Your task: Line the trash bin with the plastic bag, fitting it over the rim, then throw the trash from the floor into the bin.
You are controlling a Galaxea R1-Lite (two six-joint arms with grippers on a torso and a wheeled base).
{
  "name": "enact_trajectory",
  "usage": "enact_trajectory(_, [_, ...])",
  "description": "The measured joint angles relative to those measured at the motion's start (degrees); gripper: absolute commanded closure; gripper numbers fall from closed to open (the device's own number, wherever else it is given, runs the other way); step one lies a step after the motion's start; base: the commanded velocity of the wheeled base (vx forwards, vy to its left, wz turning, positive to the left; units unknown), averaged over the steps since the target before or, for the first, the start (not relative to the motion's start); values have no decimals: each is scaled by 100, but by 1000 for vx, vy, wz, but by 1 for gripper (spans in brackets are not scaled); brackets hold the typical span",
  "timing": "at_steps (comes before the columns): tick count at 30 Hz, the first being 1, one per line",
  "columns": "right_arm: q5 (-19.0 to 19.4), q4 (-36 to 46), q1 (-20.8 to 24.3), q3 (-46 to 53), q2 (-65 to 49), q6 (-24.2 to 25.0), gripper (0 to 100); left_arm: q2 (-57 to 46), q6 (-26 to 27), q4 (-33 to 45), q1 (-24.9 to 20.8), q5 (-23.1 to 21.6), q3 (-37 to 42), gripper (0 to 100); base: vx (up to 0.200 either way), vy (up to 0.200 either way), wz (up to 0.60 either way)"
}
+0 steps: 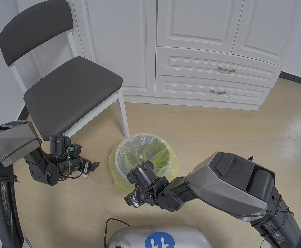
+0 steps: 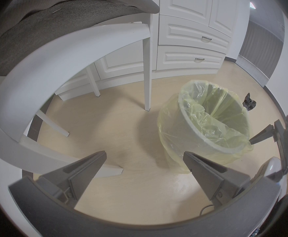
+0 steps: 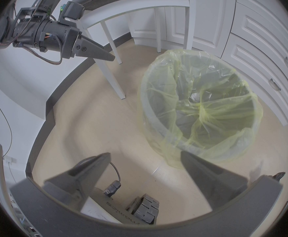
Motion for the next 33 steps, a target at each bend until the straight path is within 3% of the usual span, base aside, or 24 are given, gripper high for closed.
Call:
enact_trajectory(9, [-33,-35,184,664,-464,27,0,-118,0,-1,-30,-108,106,0,0,0,0])
enact_trajectory(19, [-714,-362,319,1571,-1309,508,0,-333,-46,-129,-266,-300,316,0,0,0,0])
enact_trajectory(25, [-1391,-978,228,2244,-1752,1040,0,-295,-232,-402,-627,-229,294,0,0,0,0])
enact_trajectory(33, [-1556,-2639,-244,3300,-2147,1152,0,-157,-356,367,-1268,452,-569,0,0,0,0])
